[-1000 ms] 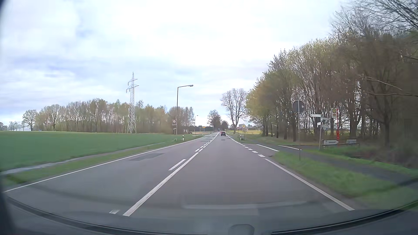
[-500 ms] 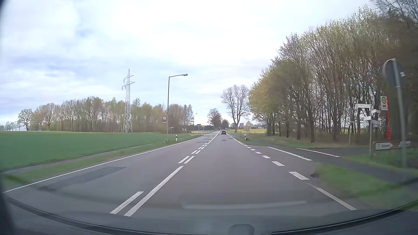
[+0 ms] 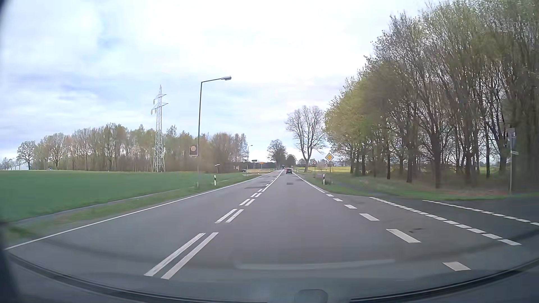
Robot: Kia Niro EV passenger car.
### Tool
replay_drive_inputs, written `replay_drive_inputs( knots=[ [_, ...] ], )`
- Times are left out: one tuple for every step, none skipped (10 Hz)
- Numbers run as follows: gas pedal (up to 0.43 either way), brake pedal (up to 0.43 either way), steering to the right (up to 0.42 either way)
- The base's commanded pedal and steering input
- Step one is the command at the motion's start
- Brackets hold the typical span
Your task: Follow the waypoints while adhering to traffic rules and regulations
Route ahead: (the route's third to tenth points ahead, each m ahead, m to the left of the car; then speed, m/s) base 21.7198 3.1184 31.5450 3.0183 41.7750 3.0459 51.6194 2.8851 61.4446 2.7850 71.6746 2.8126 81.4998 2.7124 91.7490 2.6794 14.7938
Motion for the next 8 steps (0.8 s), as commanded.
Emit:
replay_drive_inputs(
  knots=[
    [0.039,0.000,-0.004],
    [0.039,0.000,-0.004],
    [0.039,0.000,-0.003],
    [0.039,0.000,-0.003],
    [0.039,0.000,-0.002],
    [0.028,0.000,-0.002],
    [0.028,0.000,-0.002],
    [0.028,0.000,-0.001]
  ],
)
